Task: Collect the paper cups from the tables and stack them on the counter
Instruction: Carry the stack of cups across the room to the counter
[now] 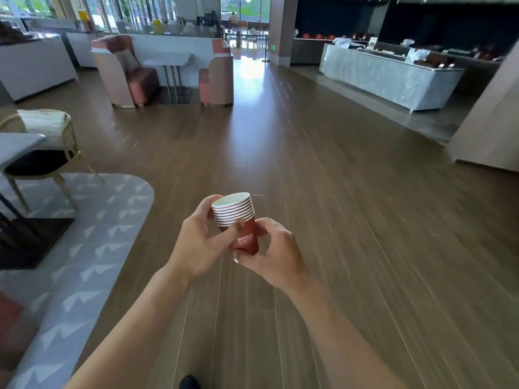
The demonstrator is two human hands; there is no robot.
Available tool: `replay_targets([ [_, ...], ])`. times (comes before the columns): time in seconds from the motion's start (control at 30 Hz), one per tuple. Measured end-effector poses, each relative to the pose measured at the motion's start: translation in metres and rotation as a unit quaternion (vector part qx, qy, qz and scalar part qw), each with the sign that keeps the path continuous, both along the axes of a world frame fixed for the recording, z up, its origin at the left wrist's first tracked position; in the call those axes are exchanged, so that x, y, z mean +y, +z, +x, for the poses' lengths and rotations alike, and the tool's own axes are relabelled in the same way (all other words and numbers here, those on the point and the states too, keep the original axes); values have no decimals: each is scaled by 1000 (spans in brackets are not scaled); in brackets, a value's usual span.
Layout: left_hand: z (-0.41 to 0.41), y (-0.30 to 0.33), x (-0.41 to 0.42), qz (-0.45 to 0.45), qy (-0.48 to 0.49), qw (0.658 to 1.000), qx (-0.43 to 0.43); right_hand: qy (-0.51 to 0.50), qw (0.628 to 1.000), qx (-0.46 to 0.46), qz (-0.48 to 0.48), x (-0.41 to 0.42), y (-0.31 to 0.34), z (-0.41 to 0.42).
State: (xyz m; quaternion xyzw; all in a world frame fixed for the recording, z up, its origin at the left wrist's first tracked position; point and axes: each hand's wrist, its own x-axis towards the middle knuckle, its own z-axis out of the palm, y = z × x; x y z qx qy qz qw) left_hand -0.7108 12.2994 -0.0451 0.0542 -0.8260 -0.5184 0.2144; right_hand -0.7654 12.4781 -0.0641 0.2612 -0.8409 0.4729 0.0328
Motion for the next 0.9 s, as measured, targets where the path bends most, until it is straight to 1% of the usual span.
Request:
replay_targets([
  [0.2,-69,10,-74,1,-17,1000,8,-18,1000,-1,4,-72,12,-63],
  [0.43,-132,28,-193,-6,-5,1000,21,-16,1000,6,11,-188,34,-127],
  [0.63,-159,18,-268,5,16,1000,24,3,999,9,32,-262,35,-157],
  [0.9,-186,6,-331,3,48,999,20,37,998,13,43,-328,29,-195],
])
